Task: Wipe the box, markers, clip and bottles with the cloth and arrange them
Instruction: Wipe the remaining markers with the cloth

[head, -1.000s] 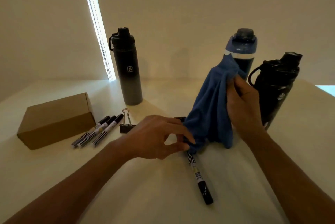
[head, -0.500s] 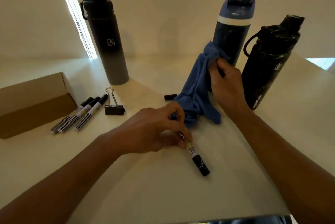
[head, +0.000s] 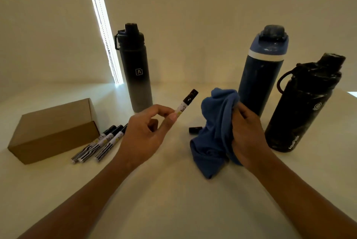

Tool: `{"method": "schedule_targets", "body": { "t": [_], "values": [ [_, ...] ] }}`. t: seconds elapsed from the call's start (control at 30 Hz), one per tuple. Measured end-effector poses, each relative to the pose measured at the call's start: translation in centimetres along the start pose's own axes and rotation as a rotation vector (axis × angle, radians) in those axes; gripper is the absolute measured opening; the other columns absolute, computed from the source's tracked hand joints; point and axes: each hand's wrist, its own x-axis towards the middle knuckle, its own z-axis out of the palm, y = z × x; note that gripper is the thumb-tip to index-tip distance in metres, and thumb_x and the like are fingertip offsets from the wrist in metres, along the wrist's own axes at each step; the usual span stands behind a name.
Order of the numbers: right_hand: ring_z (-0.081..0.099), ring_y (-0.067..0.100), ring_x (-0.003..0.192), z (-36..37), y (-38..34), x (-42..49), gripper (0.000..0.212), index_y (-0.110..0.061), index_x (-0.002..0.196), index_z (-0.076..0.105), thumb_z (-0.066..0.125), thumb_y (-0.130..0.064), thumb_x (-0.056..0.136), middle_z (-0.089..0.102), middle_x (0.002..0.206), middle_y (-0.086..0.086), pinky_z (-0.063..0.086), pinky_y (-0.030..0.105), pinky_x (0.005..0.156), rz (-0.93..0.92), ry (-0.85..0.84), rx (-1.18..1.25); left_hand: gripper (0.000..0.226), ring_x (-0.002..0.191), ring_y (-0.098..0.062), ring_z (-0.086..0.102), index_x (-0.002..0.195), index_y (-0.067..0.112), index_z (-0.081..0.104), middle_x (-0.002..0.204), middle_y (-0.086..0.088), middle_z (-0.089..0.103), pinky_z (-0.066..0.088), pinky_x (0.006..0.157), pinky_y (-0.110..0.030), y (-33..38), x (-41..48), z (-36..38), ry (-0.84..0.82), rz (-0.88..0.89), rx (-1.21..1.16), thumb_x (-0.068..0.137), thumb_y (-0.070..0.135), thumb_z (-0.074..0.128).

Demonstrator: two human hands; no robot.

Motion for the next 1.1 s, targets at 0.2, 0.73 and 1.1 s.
{"method": "schedule_targets", "body": {
  "t": [0.2,0.73,1.1],
  "values": [
    [0.069,0.006,0.104,0.9,0.5,-0.2,0.021,-0.045,0.119,0.063,0.055,-0.041,0.100,0.072,0.105,-0.018,0.060,0.032,0.087,-0.051,-0.065,-0.082,0.018,0.053,-0.021,0.051,0.105,0.031,0.072,0.065,0.009,0.060,0.046,0.050,-0.032,0.6,-0.2,0.4,0.040,0.125,0.130,0.099,0.046,0.064],
    [0.072,0.000,0.095,0.8,0.0,-0.7,0.017,-0.028,0.110,0.075,0.071,-0.025,0.094,0.076,0.097,-0.019,0.058,0.018,0.081,-0.163,-0.036,-0.251,0.019,0.083,-0.012,0.069,0.103,0.031,0.077,0.091,0.020,0.072,0.055,0.060,-0.020,0.7,-0.1,0.5,-0.044,0.189,0.163,0.097,0.046,0.067],
    [0.071,0.001,0.091,0.5,-0.2,-0.4,0.014,-0.034,0.110,0.070,0.059,-0.029,0.102,0.075,0.094,-0.016,0.057,0.018,0.075,-0.137,-0.067,-0.220,0.015,0.081,-0.016,0.069,0.105,0.028,0.077,0.091,0.017,0.072,0.056,0.059,-0.027,0.8,0.0,0.7,-0.014,0.226,0.169,0.097,0.039,0.071]
  ]
}}
